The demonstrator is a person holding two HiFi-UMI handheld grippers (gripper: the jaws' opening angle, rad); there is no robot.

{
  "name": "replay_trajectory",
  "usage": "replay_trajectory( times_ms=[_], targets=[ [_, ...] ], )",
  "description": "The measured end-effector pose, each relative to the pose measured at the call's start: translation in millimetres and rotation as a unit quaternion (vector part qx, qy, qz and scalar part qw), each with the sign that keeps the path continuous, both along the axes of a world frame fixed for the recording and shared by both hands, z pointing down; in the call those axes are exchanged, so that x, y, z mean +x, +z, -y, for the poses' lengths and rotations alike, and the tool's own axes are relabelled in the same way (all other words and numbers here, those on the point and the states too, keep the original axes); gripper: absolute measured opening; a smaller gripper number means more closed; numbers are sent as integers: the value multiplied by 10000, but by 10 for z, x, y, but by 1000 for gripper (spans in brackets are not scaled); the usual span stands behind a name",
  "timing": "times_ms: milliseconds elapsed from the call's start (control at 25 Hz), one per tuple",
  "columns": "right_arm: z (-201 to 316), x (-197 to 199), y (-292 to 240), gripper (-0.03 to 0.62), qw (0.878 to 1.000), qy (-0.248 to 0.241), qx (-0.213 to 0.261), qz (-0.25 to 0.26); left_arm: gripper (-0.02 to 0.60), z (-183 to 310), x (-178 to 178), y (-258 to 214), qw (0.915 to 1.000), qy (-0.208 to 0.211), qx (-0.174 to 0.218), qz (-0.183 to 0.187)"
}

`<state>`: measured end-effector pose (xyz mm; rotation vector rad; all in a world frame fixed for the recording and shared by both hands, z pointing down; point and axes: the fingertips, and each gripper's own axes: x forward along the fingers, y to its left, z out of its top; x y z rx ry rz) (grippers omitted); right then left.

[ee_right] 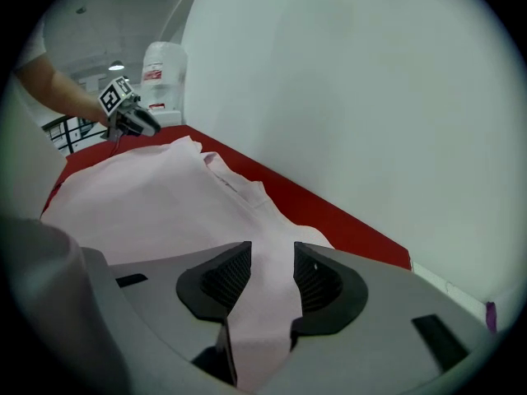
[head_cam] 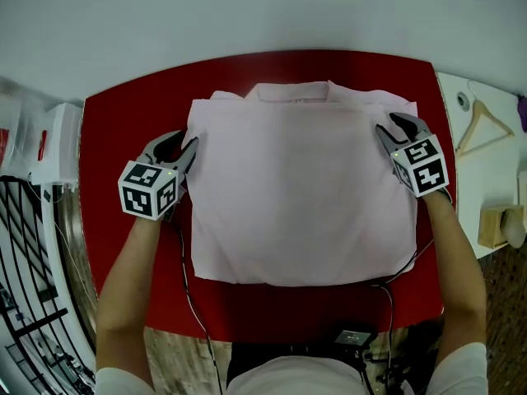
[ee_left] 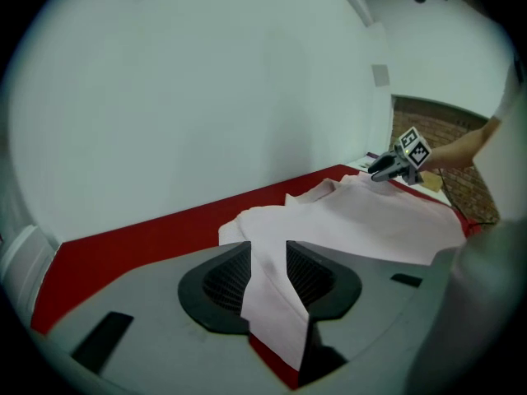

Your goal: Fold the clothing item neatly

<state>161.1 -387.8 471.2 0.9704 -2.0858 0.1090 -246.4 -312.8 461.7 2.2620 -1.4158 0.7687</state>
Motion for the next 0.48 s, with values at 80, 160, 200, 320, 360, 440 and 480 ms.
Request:
replay_trajectory(
  times_ms=[80,160,200,320,360,440,480],
  targets=[
    [-162,86,-28,143,10000,72,-44,25,133,-217,44,15,10000,11,-60,-80],
    [-348,170,-26,143,9998,149,-124,66,133,-430,99,47,9998,51,-129,-123],
    [-438,213,-23,143,9996,193,-166,90,133,-529,130,64,9997,80,-166,-132],
    [-686,358,-12,143,9988,363,-283,162,133,-792,232,104,9993,172,-271,-171],
    [-761,410,-1,143,9984,427,-320,172,133,-867,263,110,9992,192,-295,-193],
    [-900,508,33,143,9977,534,-392,160,133,-1004,308,121,9989,215,-336,-227],
    [-964,553,51,142,9973,577,-423,150,133,-1066,323,133,9988,221,-363,-235]
  ],
)
